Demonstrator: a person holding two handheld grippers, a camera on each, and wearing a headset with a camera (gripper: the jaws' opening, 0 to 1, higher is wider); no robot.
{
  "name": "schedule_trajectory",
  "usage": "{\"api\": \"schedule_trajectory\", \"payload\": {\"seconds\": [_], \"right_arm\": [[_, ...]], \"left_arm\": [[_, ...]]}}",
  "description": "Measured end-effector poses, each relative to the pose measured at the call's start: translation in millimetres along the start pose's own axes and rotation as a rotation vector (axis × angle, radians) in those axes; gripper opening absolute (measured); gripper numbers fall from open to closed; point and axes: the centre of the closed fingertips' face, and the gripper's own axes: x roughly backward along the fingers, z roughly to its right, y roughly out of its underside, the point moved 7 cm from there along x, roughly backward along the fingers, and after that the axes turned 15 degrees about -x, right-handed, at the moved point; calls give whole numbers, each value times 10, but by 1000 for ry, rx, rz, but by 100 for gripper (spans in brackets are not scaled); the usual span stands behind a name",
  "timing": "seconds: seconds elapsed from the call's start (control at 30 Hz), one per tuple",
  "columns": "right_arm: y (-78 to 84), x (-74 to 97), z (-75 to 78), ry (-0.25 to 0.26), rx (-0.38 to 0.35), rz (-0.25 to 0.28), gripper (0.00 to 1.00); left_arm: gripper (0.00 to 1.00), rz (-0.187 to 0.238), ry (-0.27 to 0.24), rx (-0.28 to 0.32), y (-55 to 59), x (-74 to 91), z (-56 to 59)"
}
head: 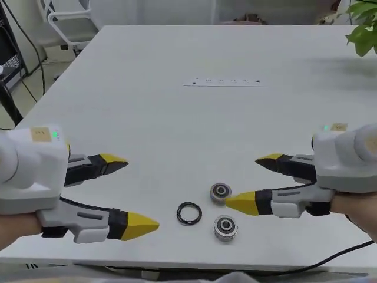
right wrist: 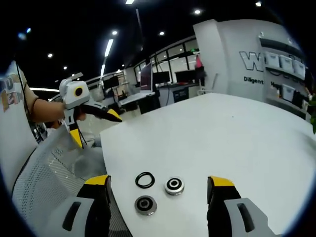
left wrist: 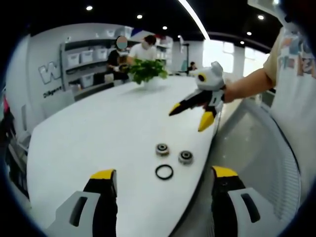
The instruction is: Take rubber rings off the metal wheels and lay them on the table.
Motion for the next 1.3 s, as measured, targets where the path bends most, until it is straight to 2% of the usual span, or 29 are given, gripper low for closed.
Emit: {"api": "schedule_trajectory", "payload": {"seconds": [0.43, 0.57, 0.97, 1.3], "right_arm": [[36, 301, 9, 50, 9, 39, 87], [68, 377, -3, 68, 27, 37, 89], [150, 518, -60, 100, 63, 27, 91], [204, 597, -92, 109, 56, 20, 92]], "left_arm": [[80, 2, -7, 2, -18, 21, -3], [80, 1, -11, 2, -19, 34, -4], [82, 2, -20, 1, -34, 56, 9], [83, -4, -31, -2, -22, 78, 30]]}}
